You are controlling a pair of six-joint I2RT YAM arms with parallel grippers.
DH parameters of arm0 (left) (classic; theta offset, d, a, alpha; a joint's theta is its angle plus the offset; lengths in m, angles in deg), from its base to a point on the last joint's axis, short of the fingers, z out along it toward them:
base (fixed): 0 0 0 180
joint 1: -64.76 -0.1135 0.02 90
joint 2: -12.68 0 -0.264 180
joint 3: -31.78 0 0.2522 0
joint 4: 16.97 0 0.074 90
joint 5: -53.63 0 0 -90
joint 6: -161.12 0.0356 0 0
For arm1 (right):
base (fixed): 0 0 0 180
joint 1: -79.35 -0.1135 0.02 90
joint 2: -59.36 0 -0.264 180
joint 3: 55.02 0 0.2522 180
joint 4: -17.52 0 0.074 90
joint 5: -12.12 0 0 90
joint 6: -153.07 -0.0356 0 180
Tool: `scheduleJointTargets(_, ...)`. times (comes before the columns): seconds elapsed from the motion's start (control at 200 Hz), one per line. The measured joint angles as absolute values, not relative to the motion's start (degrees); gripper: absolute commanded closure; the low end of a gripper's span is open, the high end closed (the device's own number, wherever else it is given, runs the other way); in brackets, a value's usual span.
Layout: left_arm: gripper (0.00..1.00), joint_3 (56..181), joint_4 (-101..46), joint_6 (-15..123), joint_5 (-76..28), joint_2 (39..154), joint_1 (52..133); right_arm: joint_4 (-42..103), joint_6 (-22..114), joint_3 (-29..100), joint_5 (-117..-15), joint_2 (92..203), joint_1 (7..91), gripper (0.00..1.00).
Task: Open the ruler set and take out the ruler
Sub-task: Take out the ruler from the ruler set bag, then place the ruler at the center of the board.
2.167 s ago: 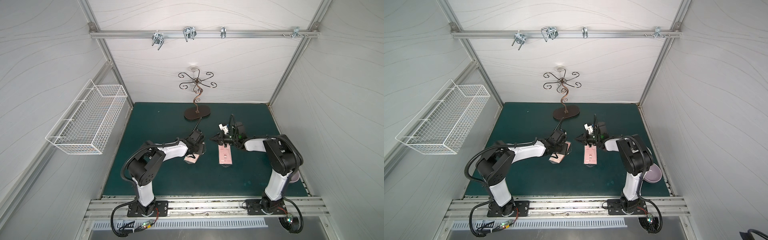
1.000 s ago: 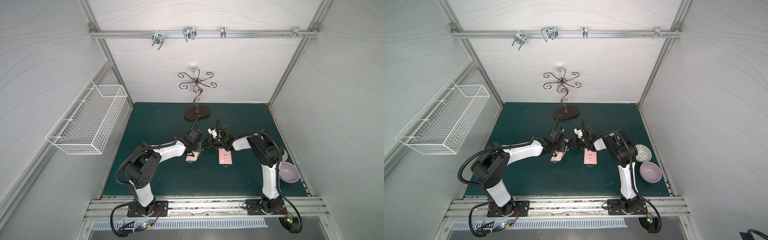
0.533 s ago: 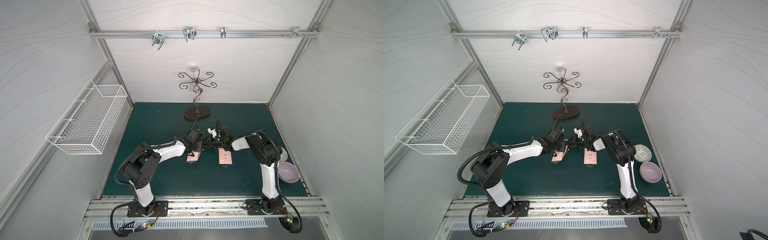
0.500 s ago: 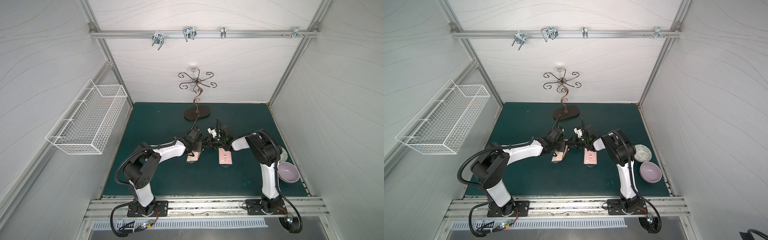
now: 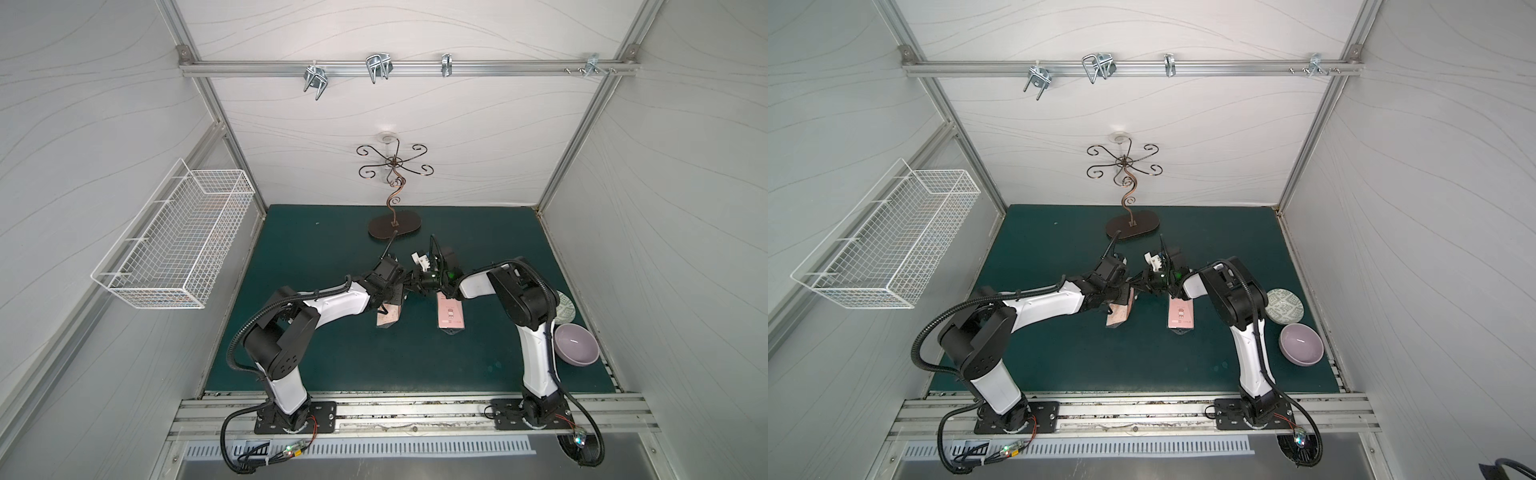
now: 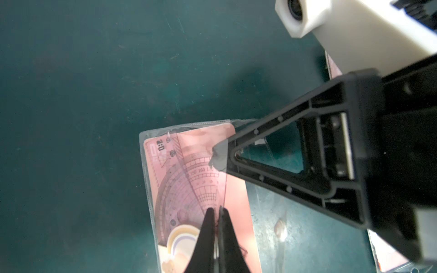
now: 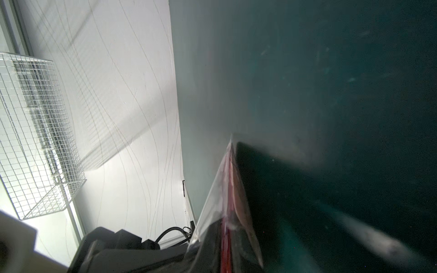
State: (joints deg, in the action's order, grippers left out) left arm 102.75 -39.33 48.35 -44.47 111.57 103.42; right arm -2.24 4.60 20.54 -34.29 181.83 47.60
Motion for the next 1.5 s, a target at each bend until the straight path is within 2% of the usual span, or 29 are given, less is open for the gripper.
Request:
scheduleJointTargets(0.115, 1.0, 102.62, -39.31, 48.44, -44.52, 111.41, 103.42, -1.39, 5.1, 21.35, -34.18, 182.23, 47.58, 1.0)
scheduleJointTargets(0.435, 1.0, 102.62, -39.87, 48.68, -46.05, 111.39, 103.22, 2.48, 6.58, 21.67, -34.64, 181.9, 47.58, 1.0)
scheduleJointTargets(0.87, 1.0, 102.47, -42.59, 50.39, -51.53, 111.39, 101.34, 7.84, 7.55, 18.92, -35.45, 173.88, 49.44, 1.0)
scheduleJointTargets(1.206, 1.0, 101.94, -42.93, 51.02, -52.38, 111.39, 99.88, 9.06, 8.01, 17.37, -35.07, 173.09, 50.9, 1.0)
scheduleJointTargets(1.371, 1.0, 100.78, -43.37, 51.04, -52.71, 110.98, 98.37, 9.78, 8.88, 17.28, -32.45, 173.07, 53.48, 1.0)
scheduleJointTargets(1.501, 1.0, 100.3, -43.83, 51.08, -53.11, 109.05, 97.76, 15.55, 13.62, 18.07, -32.23, 172.98, 55.84, 1.0)
